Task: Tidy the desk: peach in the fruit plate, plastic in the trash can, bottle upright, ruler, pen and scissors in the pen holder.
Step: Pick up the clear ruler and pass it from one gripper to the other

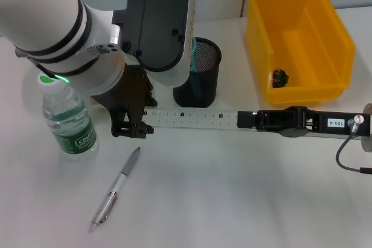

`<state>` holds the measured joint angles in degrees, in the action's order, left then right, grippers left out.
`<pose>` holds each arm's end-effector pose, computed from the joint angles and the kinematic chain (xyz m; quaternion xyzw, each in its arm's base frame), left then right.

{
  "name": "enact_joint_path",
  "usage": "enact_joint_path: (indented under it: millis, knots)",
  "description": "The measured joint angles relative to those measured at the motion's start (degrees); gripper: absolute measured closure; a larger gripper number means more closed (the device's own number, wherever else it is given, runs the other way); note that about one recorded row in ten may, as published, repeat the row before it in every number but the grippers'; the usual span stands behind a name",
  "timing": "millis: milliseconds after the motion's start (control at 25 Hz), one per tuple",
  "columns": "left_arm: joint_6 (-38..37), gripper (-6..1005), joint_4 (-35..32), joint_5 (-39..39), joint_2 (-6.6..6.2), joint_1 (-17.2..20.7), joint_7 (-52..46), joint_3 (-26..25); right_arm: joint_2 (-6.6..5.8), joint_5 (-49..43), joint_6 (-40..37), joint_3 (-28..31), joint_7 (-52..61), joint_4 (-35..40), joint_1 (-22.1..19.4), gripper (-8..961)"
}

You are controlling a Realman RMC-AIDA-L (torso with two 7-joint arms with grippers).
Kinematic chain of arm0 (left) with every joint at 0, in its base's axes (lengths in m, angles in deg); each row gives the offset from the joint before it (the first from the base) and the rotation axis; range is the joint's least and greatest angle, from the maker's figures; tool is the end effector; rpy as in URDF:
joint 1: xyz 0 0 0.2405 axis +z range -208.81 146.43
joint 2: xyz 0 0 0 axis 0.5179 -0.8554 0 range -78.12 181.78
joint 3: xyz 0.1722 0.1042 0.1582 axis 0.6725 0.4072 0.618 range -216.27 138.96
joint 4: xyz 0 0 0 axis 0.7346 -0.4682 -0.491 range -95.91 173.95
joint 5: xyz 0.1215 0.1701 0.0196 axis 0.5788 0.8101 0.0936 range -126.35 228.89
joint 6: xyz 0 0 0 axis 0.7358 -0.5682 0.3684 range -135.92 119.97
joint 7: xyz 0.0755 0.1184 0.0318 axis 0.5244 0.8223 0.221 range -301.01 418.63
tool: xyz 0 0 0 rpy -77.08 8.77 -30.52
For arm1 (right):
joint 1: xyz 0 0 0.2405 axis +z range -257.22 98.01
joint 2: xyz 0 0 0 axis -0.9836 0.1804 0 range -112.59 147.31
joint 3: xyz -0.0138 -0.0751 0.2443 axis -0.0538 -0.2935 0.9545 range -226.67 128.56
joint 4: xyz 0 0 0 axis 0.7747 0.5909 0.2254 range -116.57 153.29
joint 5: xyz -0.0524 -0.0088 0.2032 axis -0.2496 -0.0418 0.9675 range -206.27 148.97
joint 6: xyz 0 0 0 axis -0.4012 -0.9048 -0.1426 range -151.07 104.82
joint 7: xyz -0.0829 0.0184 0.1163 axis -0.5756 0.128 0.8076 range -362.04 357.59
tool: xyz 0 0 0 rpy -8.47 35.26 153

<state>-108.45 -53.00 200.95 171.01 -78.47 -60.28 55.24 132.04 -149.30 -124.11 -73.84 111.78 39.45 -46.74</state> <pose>-0.0582 0.3322 -0.0140 -0.9451 0.1636 0.2697 0.0850 0.2672 0.3033 0.0041 0.7669 -0.5422 -0.3371 0.0648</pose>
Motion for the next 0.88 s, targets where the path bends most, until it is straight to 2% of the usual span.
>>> enact_joint_path:
  millis: [880]
  knots:
    - [0.15,593,0.10,0.12,0.00,-0.01,-0.01,0.59,0.45,0.07,0.30,-0.01,0.41,0.54,0.44,888]
